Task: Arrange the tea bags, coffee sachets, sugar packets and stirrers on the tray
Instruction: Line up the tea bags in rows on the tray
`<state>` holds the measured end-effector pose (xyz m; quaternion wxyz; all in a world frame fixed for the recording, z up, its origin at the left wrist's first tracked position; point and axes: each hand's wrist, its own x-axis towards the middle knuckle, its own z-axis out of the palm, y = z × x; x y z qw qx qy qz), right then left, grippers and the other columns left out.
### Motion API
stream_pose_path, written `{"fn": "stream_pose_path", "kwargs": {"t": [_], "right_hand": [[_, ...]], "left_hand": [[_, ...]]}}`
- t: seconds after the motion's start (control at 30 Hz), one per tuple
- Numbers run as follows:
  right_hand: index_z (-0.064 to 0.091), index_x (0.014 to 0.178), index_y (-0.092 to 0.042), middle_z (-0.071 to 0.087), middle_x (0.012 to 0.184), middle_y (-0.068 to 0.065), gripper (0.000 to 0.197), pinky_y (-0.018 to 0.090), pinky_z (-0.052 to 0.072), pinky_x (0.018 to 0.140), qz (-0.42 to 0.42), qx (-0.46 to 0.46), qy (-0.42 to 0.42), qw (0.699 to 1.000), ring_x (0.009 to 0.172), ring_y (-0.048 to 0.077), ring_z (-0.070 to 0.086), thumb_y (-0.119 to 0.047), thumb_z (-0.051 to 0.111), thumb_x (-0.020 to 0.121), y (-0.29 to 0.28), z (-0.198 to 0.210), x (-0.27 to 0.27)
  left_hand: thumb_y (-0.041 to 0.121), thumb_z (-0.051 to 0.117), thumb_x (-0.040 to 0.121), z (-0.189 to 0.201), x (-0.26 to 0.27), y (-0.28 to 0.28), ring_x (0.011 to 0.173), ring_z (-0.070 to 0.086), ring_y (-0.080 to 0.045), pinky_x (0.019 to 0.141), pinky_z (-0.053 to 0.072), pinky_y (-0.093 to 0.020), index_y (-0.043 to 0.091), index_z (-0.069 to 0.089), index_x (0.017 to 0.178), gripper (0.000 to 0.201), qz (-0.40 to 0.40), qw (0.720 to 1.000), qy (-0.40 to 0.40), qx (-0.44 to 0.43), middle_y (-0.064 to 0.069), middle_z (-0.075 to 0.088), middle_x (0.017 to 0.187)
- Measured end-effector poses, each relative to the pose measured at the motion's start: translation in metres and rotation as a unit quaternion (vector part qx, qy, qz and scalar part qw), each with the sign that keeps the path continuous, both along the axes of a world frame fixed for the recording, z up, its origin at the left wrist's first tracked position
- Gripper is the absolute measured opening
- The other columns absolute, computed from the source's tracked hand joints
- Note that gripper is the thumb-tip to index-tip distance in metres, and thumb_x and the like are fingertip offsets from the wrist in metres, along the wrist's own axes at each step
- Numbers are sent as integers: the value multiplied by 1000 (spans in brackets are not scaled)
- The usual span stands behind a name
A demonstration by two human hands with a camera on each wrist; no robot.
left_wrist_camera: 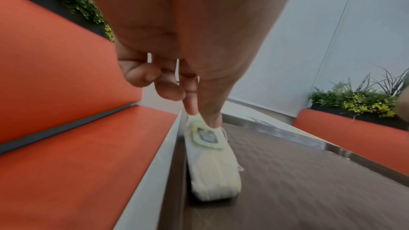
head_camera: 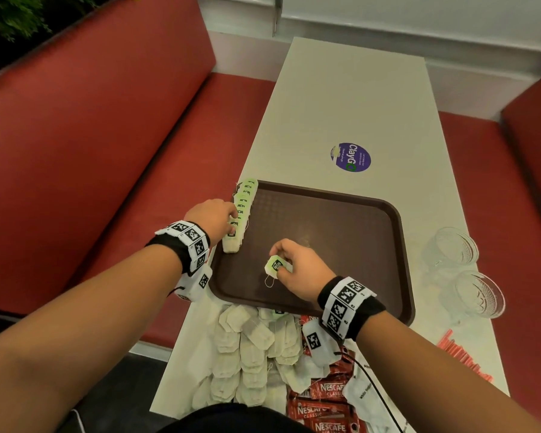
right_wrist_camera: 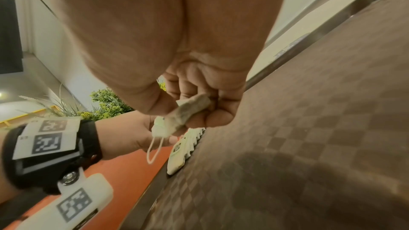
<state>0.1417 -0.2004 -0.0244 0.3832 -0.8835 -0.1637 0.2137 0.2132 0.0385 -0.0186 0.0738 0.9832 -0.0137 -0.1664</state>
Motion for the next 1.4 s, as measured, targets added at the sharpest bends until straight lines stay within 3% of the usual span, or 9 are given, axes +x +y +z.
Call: {"fn": "stream_pose_path", "kwargs": {"t": [0.2, 0.3, 0.47, 0.6, 0.7, 1.0, 1.2, 1.3, 1.4], "right_hand": [[58, 108, -27, 69, 94, -10, 23, 35, 56, 79, -3, 19, 3, 1000, 81, 15, 65, -12, 61, 91, -1, -3, 1], [60, 106, -25, 72, 90, -10, 18, 36, 59, 76, -4, 37, 20, 999, 74, 16, 68, -13, 64, 93, 1, -5, 1], [63, 102, -25, 74, 91, -10, 13, 38, 56, 88, -24, 37, 23, 999, 89, 7, 68, -19, 68, 92, 4, -5, 3], [62, 95, -30, 76, 87, -9, 13, 42, 58, 87, -53, 67, 21, 996, 88, 8, 70, -22, 71, 90, 7, -4, 5], [61, 94, -31, 76, 86, -7, 14, 46, 61, 78, -75, 103, 31, 991, 85, 12, 72, -24, 72, 89, 9, -3, 6], [57, 101, -22, 77, 87, -6, 31, 48, 62, 72, -88, 121, 67, 986, 73, 20, 75, -9, 78, 83, 14, 3, 0], [56, 111, -29, 69, 88, -7, 43, 28, 54, 72, 58, -17, 36, 997, 68, 3, 59, -29, 83, 78, 6, -1, -15], [69, 103, -27, 69, 86, -8, 24, 25, 52, 71, 216, -104, 36, 970, 73, 7, 60, -25, 78, 81, 7, 2, -26], [72, 107, -27, 65, 90, -7, 30, 26, 48, 70, 308, -178, 24, 934, 74, 11, 55, -27, 80, 77, 10, 5, -35]], "left_hand": [[42, 83, 73, -10, -15, -1, 93, 57, -19, 79, 49, -35, 32, 59, 95, 34, -17, 999, 34, 20, 7, 53, 102], [37, 82, 76, -13, -16, -2, 98, 58, -21, 81, 50, -35, 31, 62, 102, 34, -32, 998, 42, 29, 4, 55, 109], [46, 73, 83, -6, -17, -4, 99, 59, -20, 84, 51, -37, 30, 64, 105, 29, -41, 999, 23, 15, 5, 59, 109], [57, 59, 91, 12, -33, -14, 82, 60, -5, 76, 50, -32, 33, 67, 92, 25, -46, 990, -40, -128, 11, 66, 88], [62, 61, 87, 28, -51, -23, 63, 54, 6, 60, 40, -19, 35, 69, 94, 29, -115, 976, 2, -186, 14, 66, 80], [35, 69, 91, 32, -61, -18, 59, 50, 6, 57, 33, -16, 30, 72, 93, 6, -123, 966, -50, -223, 18, 54, 61], [32, 67, 93, 28, -53, 1, 61, 52, 3, 62, 38, -21, 29, 71, 97, 6, -87, 982, -33, -167, 18, 58, 67], [31, 67, 93, 20, -43, 14, 78, 61, -6, 75, 48, -28, 25, 72, 103, 12, -77, 992, 26, -101, 13, 67, 82], [28, 66, 94, 9, -33, 19, 82, 60, -12, 72, 42, -25, 23, 72, 108, 16, -52, 996, 46, -53, 9, 67, 87]]}}
